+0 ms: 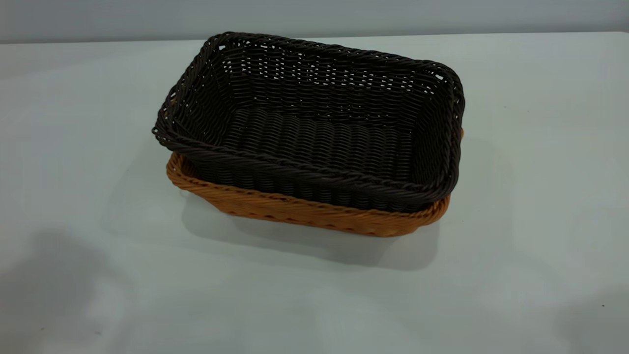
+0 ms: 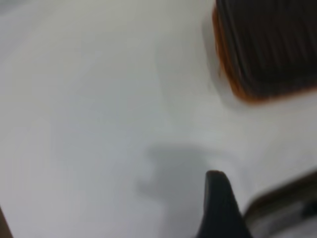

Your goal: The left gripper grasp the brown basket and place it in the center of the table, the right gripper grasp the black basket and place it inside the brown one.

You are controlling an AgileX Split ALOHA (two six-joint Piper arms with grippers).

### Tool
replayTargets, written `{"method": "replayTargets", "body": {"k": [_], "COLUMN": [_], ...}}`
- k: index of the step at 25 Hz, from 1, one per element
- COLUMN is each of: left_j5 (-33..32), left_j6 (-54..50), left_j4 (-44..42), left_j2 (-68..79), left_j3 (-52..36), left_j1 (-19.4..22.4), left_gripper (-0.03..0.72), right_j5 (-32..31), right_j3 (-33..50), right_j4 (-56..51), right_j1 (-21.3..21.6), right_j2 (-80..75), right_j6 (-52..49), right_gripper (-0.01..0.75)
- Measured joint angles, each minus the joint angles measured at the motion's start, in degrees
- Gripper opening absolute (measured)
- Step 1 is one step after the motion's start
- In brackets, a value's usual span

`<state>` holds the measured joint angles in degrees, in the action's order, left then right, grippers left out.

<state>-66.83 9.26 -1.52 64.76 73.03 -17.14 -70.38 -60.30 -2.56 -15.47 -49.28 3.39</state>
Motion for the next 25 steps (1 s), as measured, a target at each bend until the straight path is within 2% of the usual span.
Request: {"method": "replayTargets", "body": {"k": [9,11,17,25], "left_j5": [0.5,3.2,12.2,13.7], "left_j6": [-2.7,-2.8,-3.9,-5.0], "left_j4": [1.0,2.0,3.8,5.2], "left_j2": [-8.1,-11.0,-21.3,-33.6], "left_j3": [-25.8,-30.6,-43.2,-44.4], "left_j1": [0.0,0.0,0.0,0.0], "left_gripper": [0.421,0.421,0.421,0.421], "right_j5": [8.0,8.4,8.2,8.2], "right_j3": [28.0,31.6,33.2,33.3], "right_j4": [2.9,3.0,4.3,4.0], "right_j1": [0.0,0.0,0.0,0.0], "right_j2": [17.5,20.6,25.8,26.1], "right_j6": [-2.9,-2.9,-3.4,-3.4], "right_gripper": [0.48,0.48,0.48,0.48]}}
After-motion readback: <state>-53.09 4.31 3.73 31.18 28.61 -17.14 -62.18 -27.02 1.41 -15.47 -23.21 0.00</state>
